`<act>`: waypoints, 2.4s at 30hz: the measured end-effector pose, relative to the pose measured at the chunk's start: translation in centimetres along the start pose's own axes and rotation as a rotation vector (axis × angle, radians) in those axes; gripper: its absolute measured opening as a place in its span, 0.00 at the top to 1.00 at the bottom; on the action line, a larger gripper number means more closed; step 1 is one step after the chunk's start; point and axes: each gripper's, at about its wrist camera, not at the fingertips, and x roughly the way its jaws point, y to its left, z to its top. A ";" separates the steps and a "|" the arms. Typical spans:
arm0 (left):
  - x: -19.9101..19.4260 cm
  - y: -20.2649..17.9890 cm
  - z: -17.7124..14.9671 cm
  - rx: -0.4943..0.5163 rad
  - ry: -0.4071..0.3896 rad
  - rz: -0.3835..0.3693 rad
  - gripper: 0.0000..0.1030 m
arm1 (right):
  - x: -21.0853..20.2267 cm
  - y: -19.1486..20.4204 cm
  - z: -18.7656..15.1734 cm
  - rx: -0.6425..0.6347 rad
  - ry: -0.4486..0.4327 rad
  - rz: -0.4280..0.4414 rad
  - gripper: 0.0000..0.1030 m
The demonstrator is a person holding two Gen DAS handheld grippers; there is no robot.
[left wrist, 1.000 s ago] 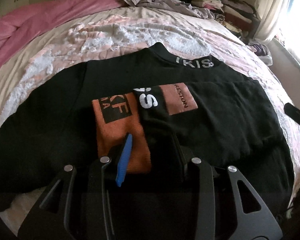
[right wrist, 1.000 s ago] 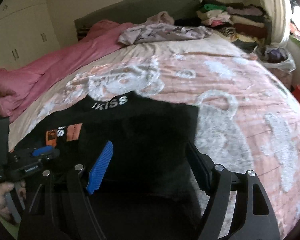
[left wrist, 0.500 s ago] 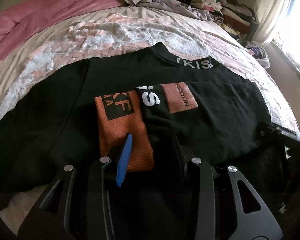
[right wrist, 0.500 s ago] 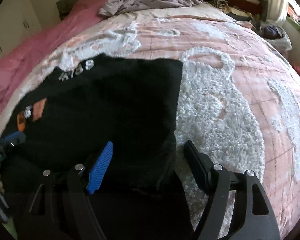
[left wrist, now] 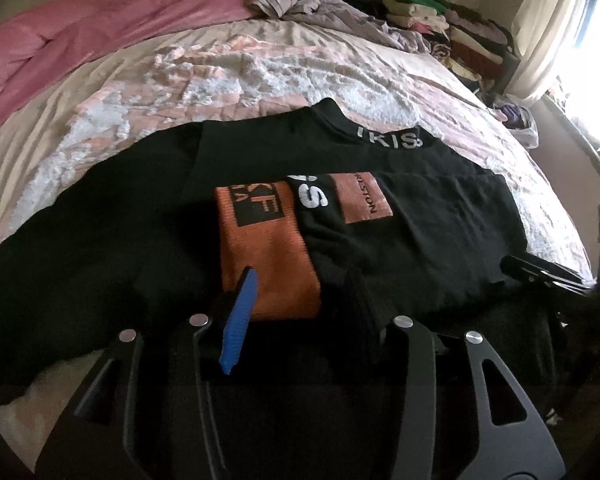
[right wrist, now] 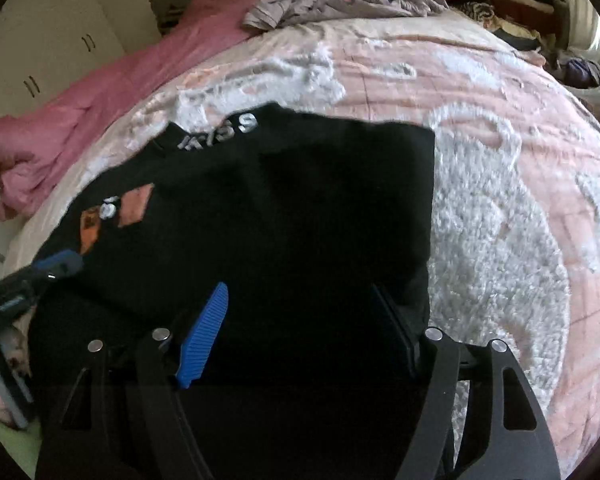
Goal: Fold small clothes
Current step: 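Move the left gripper to the other sleeve's orange cuff and grasp it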
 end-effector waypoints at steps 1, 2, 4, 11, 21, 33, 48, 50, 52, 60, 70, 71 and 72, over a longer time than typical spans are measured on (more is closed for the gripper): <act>-0.3 0.1 -0.1 -0.002 -0.003 0.001 0.58 | -0.1 0.1 0.0 0.002 -0.005 0.001 0.31; -0.6 0.2 -0.1 -0.002 -0.005 0.002 0.57 | -0.4 0.2 0.0 0.007 -0.014 0.008 0.30; -1.2 0.3 -0.2 -0.001 -0.010 0.007 0.56 | -1.0 0.4 0.0 0.023 -0.021 0.020 0.28; -3.1 1.3 -0.7 -0.013 -0.034 0.021 0.38 | -3.8 2.0 0.3 0.024 -0.080 0.055 0.10; -6.5 2.1 -1.4 -0.008 -0.092 0.079 0.11 | -8.1 5.6 0.1 -0.008 -0.189 0.082 0.05; -10.7 4.7 -2.2 -0.050 -0.158 0.108 0.09 | -11.7 11.0 -0.2 -0.095 -0.267 0.117 0.05; -13.5 10.7 -3.9 -0.165 -0.195 0.172 0.09 | -12.5 16.6 0.6 -0.184 -0.282 0.138 0.04; -13.8 11.7 -3.9 -0.188 -0.202 0.176 0.09 | -12.2 17.4 0.8 -0.194 -0.279 0.144 0.04; -14.2 12.7 -4.1 -0.210 -0.213 0.189 0.09 | -11.9 18.1 1.0 -0.199 -0.268 0.158 0.04; -15.7 16.3 -4.9 -0.277 -0.241 0.265 0.09 | -9.6 21.9 1.6 -0.257 -0.229 0.172 0.04; -17.2 21.6 -6.6 -0.371 -0.252 0.344 0.09 | -6.5 25.7 1.5 -0.314 -0.177 0.173 0.04; -17.2 22.1 -6.8 -0.383 -0.251 0.341 0.09 | -6.2 26.2 1.5 -0.322 -0.173 0.173 0.04; -17.4 22.6 -6.9 -0.394 -0.252 0.340 0.09 | -6.0 26.5 1.5 -0.329 -0.170 0.176 0.04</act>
